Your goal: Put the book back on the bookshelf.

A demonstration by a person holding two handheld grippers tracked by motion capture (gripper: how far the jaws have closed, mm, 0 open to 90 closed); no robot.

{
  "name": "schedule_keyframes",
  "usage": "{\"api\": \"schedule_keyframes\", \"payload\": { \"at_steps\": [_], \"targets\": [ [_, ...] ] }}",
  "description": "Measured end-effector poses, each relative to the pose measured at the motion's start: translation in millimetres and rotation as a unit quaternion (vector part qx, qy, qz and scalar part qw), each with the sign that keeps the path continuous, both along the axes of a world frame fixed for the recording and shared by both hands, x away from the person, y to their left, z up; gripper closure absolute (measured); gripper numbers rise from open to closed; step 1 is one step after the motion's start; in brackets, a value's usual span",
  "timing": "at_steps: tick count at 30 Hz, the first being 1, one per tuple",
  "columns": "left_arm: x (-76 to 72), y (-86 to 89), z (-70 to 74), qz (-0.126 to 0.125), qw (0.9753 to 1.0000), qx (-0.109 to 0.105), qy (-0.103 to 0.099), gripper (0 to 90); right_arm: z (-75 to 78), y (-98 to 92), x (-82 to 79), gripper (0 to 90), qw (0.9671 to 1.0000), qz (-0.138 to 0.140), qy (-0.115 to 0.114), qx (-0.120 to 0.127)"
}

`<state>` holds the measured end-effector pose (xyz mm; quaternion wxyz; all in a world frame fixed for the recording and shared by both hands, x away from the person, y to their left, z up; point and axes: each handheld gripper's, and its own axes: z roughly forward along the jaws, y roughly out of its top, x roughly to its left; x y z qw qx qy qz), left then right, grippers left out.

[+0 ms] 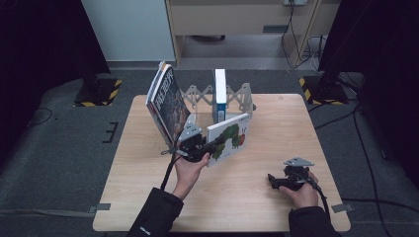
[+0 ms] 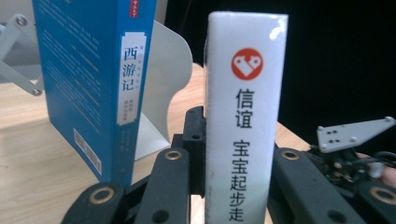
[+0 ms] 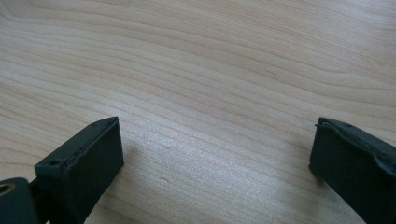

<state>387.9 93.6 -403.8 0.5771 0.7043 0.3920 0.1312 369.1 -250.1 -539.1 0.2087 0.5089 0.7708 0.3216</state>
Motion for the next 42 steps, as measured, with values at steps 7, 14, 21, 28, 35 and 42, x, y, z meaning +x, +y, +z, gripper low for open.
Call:
{"api": "schedule_keyframes", "payload": {
  "at_steps": [7, 14, 21, 28, 35, 42],
  "targets": [
    [5.3, -8.0, -2.2, 0.015, 0.9998, 0.007, -0.007, 74.7, 0.0, 0.0, 0.0, 2.8, 1.0, 0.0, 0.0, 0.0],
    [12.1, -16.7, -3.5, 0.03, 0.9994, 0.007, -0.015, 74.7, 0.1, 0.0, 0.0, 2.8, 1.0, 0.001, 0.001, 0.0],
    [20.5, -22.2, -6.7, 0.044, 0.9989, -0.001, -0.015, 74.7, 0.1, 0.0, 0.0, 2.8, 1.0, 0.001, 0.001, 0.0],
    [27.5, -30.0, -13.2, 0.054, 0.9984, -0.004, -0.014, 74.7, 0.1, 0.0, 0.0, 2.7, 1.0, 0.001, 0.001, 0.0],
    [31.7, -36.1, -16.6, 0.066, 0.9976, 0.007, -0.023, 74.7, 0.1, 0.0, 0.0, 2.7, 1.0, 0.001, 0.001, 0.0],
    [34.9, -36.9, -17.4, 0.076, 0.9966, 0.011, -0.03, 74.7, 0.0, 0.1, 0.2, 2.4, 1.0, 0.002, 0.001, 0.0]
  ]
}}
